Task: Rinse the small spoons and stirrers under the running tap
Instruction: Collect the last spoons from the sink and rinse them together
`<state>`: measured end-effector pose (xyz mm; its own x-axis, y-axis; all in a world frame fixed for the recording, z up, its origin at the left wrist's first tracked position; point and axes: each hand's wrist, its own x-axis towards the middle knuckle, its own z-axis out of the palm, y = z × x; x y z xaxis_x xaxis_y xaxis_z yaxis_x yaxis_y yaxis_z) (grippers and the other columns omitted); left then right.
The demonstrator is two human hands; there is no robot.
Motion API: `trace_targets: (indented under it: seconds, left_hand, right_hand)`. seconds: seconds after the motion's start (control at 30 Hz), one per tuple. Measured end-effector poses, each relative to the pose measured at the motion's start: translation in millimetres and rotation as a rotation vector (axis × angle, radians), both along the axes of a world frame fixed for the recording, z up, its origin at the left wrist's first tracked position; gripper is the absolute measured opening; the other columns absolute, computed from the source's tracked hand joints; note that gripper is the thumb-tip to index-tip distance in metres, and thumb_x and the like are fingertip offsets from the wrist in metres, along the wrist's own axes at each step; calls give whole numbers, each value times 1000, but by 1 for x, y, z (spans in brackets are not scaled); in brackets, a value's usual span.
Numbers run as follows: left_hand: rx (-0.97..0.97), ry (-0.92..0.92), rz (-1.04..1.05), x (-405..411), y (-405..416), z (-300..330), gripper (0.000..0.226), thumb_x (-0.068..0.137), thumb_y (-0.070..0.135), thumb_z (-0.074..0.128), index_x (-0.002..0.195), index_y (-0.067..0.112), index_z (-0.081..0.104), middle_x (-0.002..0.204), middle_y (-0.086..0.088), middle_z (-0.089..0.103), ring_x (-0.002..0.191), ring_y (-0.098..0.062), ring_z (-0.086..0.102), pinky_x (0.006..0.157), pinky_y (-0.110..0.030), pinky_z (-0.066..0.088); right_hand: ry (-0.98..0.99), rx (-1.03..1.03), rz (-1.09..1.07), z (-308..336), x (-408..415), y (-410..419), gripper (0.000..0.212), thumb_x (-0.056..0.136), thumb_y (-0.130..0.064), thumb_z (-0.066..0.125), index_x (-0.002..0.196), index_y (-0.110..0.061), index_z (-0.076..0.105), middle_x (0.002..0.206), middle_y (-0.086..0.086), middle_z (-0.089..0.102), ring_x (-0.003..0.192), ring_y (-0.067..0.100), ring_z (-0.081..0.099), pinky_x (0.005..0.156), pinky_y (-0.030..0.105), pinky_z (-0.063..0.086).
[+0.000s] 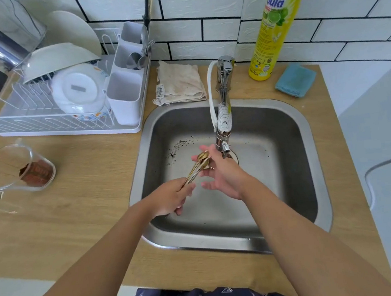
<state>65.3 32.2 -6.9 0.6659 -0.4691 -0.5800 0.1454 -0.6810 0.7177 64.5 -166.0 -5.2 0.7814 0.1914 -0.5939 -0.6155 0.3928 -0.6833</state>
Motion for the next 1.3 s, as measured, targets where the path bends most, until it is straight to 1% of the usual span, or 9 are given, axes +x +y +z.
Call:
trace_targets:
  seconds: [0.23, 0.47, 0.53, 0.63, 0.8, 0.9, 0.93, 1.03, 1.3]
  left_hand:
    - [196, -162, 146, 0, -11, 12, 35, 104, 37, 38, 91, 9, 55, 70, -6, 66, 44, -15, 60, 53, -34, 54]
    - [55, -551, 425, -2, -37, 26, 25, 104, 40, 33, 86, 24, 41, 65, -8, 63, 48, -20, 63, 41, -35, 52]
    - [287, -321, 259, 1, -35, 22, 27, 105, 29, 35, 92, 11, 51, 70, -11, 66, 55, -27, 69, 47, -35, 55]
    - [555, -73, 38, 0, -27, 16, 23, 102, 16, 41, 101, 1, 59, 83, -12, 71, 66, -25, 73, 64, -36, 60]
    - [373, -467, 251, -17, -25, 13, 29, 105, 38, 32, 95, 14, 45, 73, -10, 64, 60, -30, 66, 58, -44, 57]
    - [510, -165, 160, -5, -18, 16, 29, 103, 22, 42, 98, 1, 61, 71, -8, 66, 58, -22, 67, 54, -34, 56]
    - [522, -72, 149, -1, -15, 17, 33, 103, 20, 42, 97, -2, 65, 65, -6, 65, 52, -17, 65, 47, -27, 53]
    - [474, -43, 222, 6, -11, 18, 40, 103, 21, 38, 90, -5, 66, 55, -2, 61, 42, -12, 59, 39, -21, 44]
    - [391, -69, 185, 6, -15, 33, 28, 104, 15, 36, 80, 9, 50, 81, -11, 72, 52, -19, 64, 57, -30, 54]
  right_hand:
    - [-87, -780, -165, -1, -19, -45, 30, 85, -11, 75, 74, -17, 48, 74, 4, 52, 68, 21, 48, 59, 31, 45]
    - [-469, -1335, -397, 22, -30, -72, 21, 75, -9, 62, 65, -16, 45, 65, -2, 50, 62, 7, 44, 58, 12, 33]
    - [-302, -1319, -59, 11, -36, -75, 7, 82, -9, 66, 88, -14, 66, 90, 6, 67, 83, 20, 61, 71, 10, 40]
    - [-48, -1249, 553, -8, -46, -75, 51, 90, -27, 74, 137, -15, 56, 143, 11, 49, 121, 29, 57, 98, 30, 43]
    - [-318, -1332, -42, 1, -42, -67, 35, 84, -11, 68, 70, -25, 40, 75, -6, 47, 66, 14, 45, 56, 24, 30]
    - [-336, -1300, 23, 6, -40, -73, 32, 81, 0, 62, 69, -24, 46, 78, -2, 53, 74, 22, 51, 60, 19, 33]
    - [-218, -1314, 330, 6, -40, -75, 17, 85, -5, 65, 86, -21, 60, 102, 5, 60, 93, 29, 58, 72, 22, 43]
    - [41, -1285, 888, 8, -37, -86, 63, 92, -35, 72, 148, -16, 47, 154, 14, 41, 139, 34, 44, 111, 37, 40]
    - [-624, -1248, 20, 105, 48, -77, 39, 102, -50, 40, 109, -22, 67, 110, 5, 69, 97, 11, 58, 87, 27, 39]
